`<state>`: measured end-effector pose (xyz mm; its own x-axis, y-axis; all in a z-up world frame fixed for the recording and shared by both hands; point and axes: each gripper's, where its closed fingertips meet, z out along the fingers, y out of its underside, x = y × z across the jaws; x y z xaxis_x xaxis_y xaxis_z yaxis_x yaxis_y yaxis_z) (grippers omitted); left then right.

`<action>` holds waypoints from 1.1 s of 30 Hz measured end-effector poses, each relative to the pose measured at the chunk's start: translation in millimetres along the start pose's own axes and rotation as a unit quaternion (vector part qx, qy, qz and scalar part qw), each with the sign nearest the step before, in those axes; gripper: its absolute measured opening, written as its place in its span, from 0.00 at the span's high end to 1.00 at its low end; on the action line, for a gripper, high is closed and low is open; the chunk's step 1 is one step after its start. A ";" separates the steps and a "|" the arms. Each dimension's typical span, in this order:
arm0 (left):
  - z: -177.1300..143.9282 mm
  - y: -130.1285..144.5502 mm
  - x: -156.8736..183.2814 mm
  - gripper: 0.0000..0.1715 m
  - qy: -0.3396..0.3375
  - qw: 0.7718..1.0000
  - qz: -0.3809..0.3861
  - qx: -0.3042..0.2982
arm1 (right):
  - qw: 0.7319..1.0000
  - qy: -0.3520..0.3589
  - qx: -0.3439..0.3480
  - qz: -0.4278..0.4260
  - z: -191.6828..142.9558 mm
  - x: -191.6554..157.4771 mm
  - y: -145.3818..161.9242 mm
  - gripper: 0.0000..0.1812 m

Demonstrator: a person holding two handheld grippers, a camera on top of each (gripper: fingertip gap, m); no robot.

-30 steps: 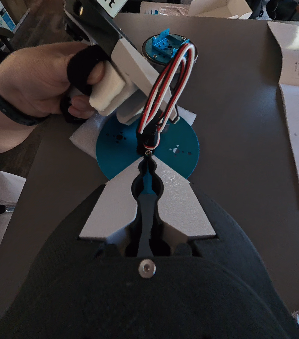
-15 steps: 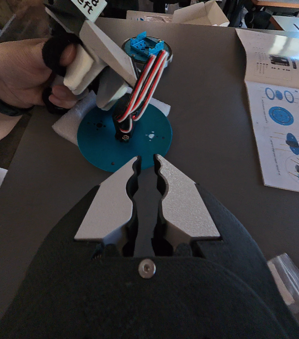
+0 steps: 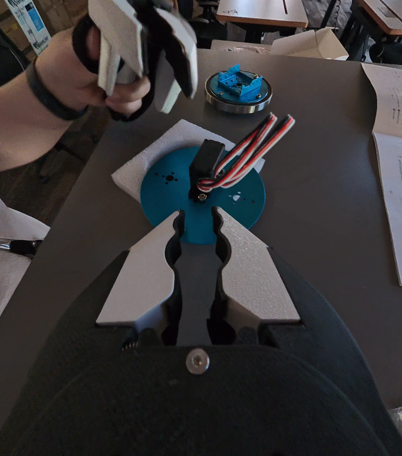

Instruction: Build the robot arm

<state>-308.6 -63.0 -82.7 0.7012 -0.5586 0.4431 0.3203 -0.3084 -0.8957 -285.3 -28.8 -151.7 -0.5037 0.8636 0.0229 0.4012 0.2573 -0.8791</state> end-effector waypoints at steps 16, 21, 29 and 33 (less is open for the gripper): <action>18.2 38.7 -40.6 0.81 0.001 0.843 0.343 -0.413 | 1.000 -0.015 -0.010 0.010 16.3 -6.7 -5.8 0.81; 14.6 50.0 -45.7 0.81 0.026 0.827 0.352 -0.438 | 0.999 0.025 -0.031 -0.012 21.3 -6.2 -2.1 0.79; 16.1 52.0 -47.7 0.86 0.035 0.824 0.375 -0.423 | 0.999 0.019 -0.045 -0.004 25.3 -8.2 1.2 0.82; 15.9 52.1 -47.7 0.86 0.034 0.831 0.362 -0.422 | 0.999 0.025 -0.045 -0.012 24.8 -9.7 1.0 0.82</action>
<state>-315.3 -40.1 -151.1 0.4690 -0.8661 -0.1728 -0.7496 -0.2869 -0.5965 -299.0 -47.7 -164.5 -0.4766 0.8763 0.0699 0.4578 0.3152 -0.8313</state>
